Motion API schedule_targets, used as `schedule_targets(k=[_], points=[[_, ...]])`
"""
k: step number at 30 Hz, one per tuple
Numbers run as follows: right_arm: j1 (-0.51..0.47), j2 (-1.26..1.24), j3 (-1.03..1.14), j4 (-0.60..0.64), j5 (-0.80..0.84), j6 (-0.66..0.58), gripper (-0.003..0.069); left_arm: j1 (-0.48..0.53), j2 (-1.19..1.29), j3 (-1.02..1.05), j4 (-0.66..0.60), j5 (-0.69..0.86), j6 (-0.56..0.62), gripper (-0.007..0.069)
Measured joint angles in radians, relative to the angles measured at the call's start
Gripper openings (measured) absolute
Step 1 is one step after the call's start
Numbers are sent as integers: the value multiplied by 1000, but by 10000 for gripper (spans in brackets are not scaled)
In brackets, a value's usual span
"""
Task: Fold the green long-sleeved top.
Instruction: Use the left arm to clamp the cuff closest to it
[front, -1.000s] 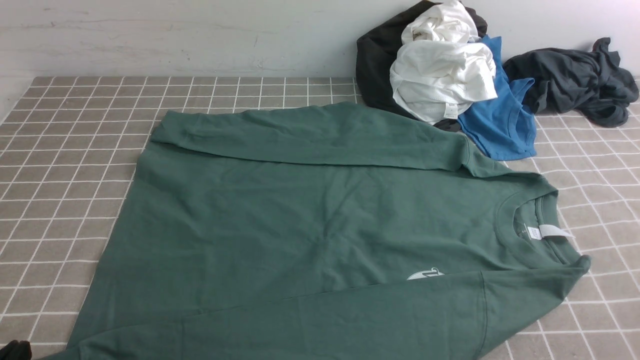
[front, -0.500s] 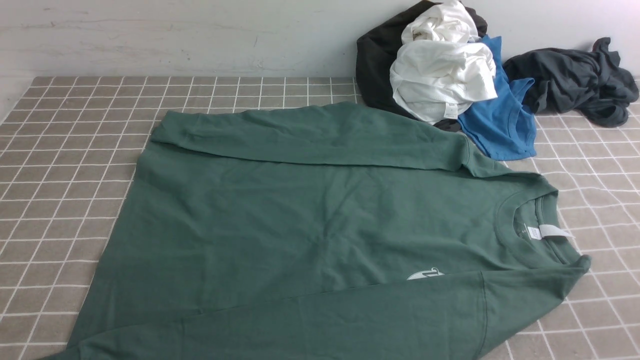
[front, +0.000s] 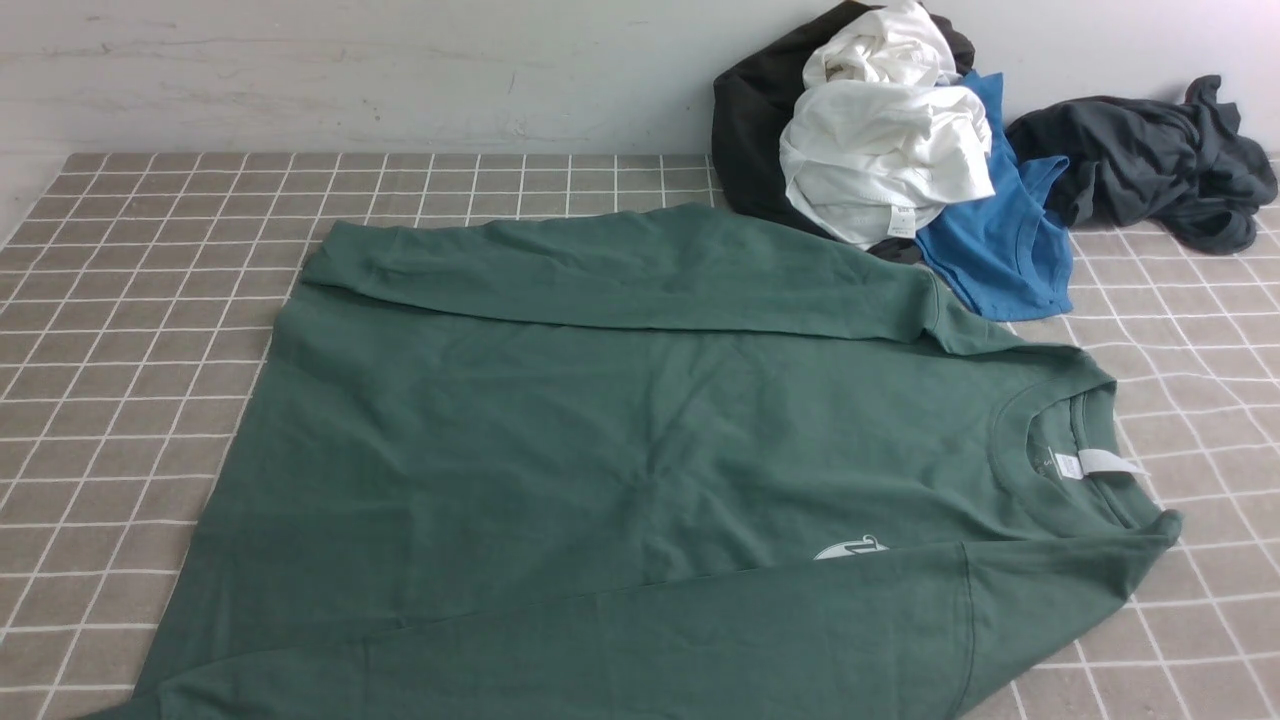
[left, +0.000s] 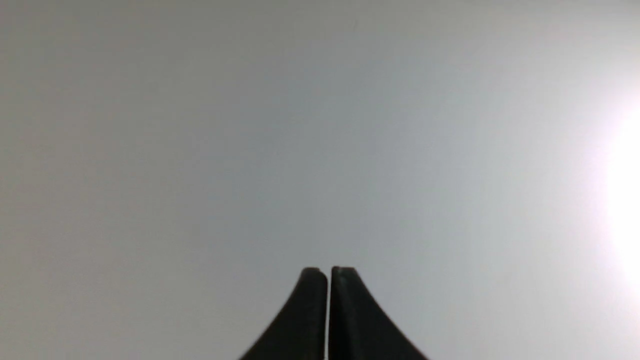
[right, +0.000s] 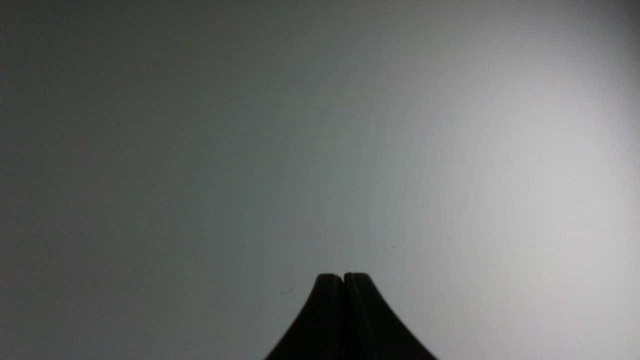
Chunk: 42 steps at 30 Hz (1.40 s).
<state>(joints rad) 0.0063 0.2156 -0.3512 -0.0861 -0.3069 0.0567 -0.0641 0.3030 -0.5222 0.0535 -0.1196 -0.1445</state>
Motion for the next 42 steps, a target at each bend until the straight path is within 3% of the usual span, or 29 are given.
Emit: schedule_targets(k=[4, 11, 12, 17, 20, 23, 28, 29, 31, 34, 36, 42], points=[[0, 208, -122, -44, 205, -4, -13, 0, 211, -92, 22, 281, 29, -7], [77, 486, -161, 101, 658, 134, -13, 0, 436, -94, -1, 447, 24, -7], [130, 562, -161, 148, 777, 82, -13, 0, 498, -94, -45, 510, 14, -7], [236, 757, -194, 230, 981, -151, -13, 0, 628, -94, -132, 656, 11, -7], [301, 967, -295, 343, 1137, -311, -11, 0, 728, -94, -166, 756, 11, -6], [330, 1084, -381, 423, 1159, -372, -10, 0, 775, -94, -162, 809, 11, 12], [349, 1213, -472, 503, 1176, -461, -10, 0, 798, -94, -140, 886, 11, 112], [349, 1243, -479, 524, 1188, -489, -10, 2, 798, -94, -135, 908, 11, 170], [349, 1253, -480, 535, 1196, -500, -10, 8, 798, -94, -132, 921, 10, 211], [349, 1261, -480, 567, 1210, -538, -10, 70, 812, -94, -130, 977, 5, 358], [349, 1261, -480, 579, 1211, -550, -10, 110, 839, -94, -130, 1000, 5, 402], [349, 1261, -481, 589, 1215, -561, -10, 215, 963, -94, -127, 970, 5, 437]])
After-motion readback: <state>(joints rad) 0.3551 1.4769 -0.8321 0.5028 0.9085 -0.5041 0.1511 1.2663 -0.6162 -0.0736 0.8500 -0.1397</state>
